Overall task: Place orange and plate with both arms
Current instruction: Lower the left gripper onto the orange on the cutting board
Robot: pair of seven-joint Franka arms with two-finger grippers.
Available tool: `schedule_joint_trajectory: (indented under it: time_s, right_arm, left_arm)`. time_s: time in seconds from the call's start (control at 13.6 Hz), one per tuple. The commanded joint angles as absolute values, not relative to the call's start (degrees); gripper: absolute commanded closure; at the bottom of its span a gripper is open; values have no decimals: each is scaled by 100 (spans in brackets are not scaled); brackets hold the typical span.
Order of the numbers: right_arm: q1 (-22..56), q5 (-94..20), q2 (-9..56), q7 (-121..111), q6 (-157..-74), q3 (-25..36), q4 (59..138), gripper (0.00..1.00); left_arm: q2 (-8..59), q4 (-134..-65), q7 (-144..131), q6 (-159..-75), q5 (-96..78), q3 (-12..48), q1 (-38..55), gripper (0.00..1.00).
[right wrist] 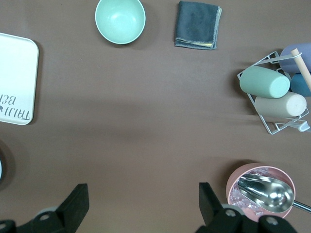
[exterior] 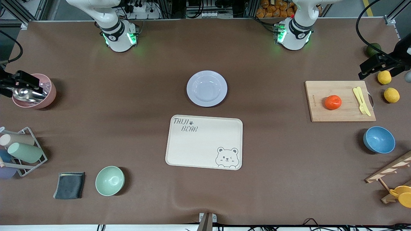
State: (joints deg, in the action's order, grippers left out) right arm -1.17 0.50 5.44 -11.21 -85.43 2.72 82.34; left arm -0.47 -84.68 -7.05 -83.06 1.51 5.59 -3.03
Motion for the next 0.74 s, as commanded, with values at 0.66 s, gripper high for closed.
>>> schedule_joint_trajectory:
  time_s: [0.66]
  right_arm:
    - [-141, 105, 562, -1046, -8473, 220, 8288, 0]
  left_arm:
    - [-122, -10059, -738, -9171, 729, 606, -587, 0]
